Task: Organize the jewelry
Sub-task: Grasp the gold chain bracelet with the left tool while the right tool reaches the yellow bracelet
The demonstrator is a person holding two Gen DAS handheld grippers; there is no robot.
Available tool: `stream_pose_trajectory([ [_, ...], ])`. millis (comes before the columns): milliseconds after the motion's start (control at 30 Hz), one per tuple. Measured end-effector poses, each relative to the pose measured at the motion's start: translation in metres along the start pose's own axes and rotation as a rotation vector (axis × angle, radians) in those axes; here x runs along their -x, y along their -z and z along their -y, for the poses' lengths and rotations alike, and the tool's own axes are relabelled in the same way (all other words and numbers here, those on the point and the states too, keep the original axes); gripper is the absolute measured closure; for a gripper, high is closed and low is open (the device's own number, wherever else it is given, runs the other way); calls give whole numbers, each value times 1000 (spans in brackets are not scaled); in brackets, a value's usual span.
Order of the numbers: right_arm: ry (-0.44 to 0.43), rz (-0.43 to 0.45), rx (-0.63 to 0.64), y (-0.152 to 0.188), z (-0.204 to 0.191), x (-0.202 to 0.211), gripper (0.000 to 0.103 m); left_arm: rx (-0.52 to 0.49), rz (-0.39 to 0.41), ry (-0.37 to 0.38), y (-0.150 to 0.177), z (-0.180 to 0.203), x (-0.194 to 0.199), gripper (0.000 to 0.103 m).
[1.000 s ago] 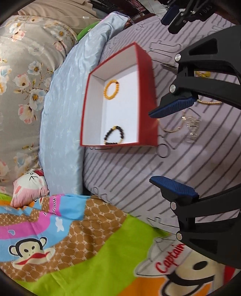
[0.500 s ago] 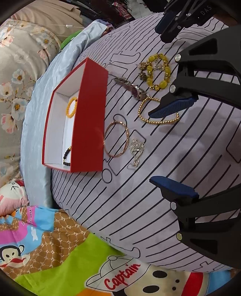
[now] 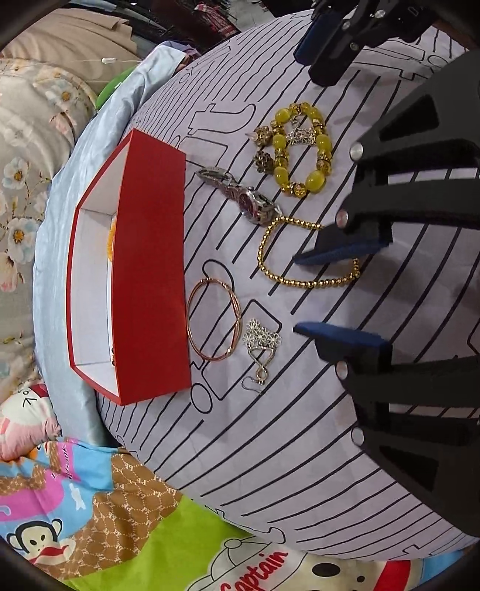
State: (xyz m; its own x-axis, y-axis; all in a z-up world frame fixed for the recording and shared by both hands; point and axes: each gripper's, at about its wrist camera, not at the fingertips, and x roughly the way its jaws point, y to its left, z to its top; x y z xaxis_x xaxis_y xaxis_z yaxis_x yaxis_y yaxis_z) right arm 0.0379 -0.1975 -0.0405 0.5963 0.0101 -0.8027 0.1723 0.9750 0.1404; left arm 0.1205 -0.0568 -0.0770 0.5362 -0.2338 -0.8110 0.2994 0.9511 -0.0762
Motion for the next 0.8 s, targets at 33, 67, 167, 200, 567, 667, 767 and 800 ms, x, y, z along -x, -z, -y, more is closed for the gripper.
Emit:
stream_pose_trajectory([
  [33, -2, -2, -2, 0, 1, -1, 60, -4, 2, -1, 0, 1, 0, 96],
  [67, -4, -3, -2, 0, 0, -2, 60, -9, 2, 7, 1, 1, 0, 99],
  [167, -4, -3, 1, -2, -1, -6, 60, 1, -7, 39, 1, -3, 1, 100],
  [200, -3, -3, -1, -2, -1, -7, 62, 8, -10, 47, 0, -4, 2, 100],
  [567, 0, -22, -15, -11, 5, -28, 75, 47, -3, 102, 0, -19, 23, 100],
  [667, -6, -33, -17, -12, 7, -34, 78, 54, -9, 106, 2, -22, 24, 100],
  [767, -6, -34, -14, -13, 6, -38, 87, 56, -14, 109, 4, -24, 23, 100],
  [800, -11, -35, -14, -14, 7, -39, 92, 56, -16, 110, 4, -24, 23, 100],
])
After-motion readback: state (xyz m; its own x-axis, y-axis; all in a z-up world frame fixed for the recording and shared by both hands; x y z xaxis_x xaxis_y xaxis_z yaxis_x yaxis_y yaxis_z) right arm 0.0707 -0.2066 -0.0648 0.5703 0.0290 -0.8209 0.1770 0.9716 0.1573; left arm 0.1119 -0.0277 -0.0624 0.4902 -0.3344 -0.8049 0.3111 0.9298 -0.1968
